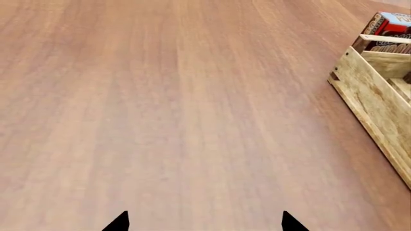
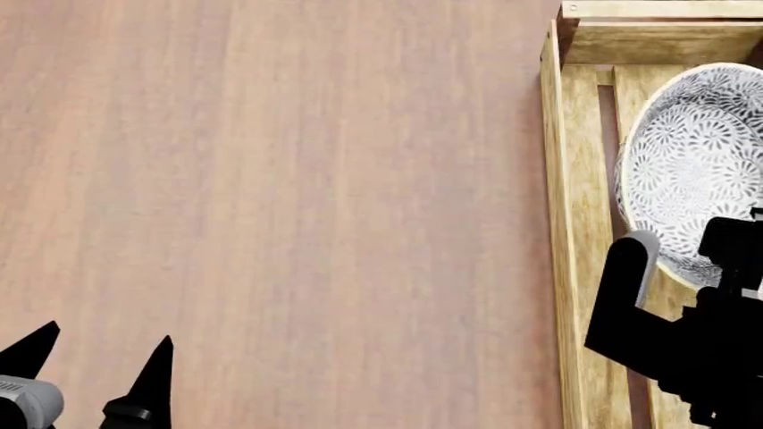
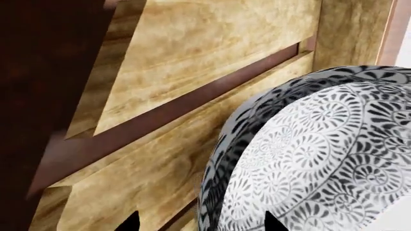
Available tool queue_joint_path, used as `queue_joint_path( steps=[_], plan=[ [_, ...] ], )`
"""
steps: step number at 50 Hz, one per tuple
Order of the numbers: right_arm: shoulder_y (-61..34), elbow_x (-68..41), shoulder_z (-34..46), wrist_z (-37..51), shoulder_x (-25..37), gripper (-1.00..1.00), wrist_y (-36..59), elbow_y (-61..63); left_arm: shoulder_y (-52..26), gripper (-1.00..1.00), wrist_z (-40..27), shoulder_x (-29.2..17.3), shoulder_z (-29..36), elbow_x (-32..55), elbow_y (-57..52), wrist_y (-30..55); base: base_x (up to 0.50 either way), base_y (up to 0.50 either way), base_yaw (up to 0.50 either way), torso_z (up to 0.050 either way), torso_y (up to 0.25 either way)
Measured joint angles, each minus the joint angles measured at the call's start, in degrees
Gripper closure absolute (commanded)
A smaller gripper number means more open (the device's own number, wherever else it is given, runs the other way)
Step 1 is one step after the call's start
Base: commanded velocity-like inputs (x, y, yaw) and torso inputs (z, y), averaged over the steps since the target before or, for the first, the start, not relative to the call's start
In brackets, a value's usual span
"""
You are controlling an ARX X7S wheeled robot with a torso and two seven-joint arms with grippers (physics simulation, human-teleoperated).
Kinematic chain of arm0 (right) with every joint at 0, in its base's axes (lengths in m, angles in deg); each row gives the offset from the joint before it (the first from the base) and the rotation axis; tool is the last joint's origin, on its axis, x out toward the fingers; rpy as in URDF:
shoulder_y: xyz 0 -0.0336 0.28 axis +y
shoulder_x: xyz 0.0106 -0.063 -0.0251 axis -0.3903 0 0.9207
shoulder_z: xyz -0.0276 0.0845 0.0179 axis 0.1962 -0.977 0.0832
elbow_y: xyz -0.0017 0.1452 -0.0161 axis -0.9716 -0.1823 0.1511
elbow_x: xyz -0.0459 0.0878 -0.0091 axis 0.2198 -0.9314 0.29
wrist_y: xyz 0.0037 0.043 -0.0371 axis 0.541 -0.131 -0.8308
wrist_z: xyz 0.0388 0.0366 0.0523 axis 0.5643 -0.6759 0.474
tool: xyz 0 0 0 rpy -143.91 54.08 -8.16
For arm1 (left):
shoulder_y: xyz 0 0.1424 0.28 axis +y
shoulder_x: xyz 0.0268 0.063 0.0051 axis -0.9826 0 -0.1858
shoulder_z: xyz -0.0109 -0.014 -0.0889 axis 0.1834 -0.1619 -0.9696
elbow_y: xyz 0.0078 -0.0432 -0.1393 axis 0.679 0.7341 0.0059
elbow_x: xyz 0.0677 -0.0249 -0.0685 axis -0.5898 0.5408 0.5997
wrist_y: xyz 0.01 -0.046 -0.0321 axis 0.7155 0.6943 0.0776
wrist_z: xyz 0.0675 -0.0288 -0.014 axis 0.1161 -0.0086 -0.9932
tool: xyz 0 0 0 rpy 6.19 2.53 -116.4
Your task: Pick up the bowl on the left and put it in the tray.
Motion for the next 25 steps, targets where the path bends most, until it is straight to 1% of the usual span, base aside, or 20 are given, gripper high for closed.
queue_joint_path(
  steps=[17,25],
  plan=[
    [0.1,0.8,-0.3,0.3,0.4,-1.00,-0.1,0.6,-0.2,-1.00,-0.4,-0.3,0.1,0.4,-0.2,0.0,0.00,0.00,0.00,0.000,0.000],
    [0.3,0.5,-1.0,-0.1,1.8,-1.00,0.8,3.8,-0.2,-1.00,-0.5,-0.4,0.1,0.6,-0.1,-0.1,0.00,0.00,0.00,0.000,0.000]
  ],
)
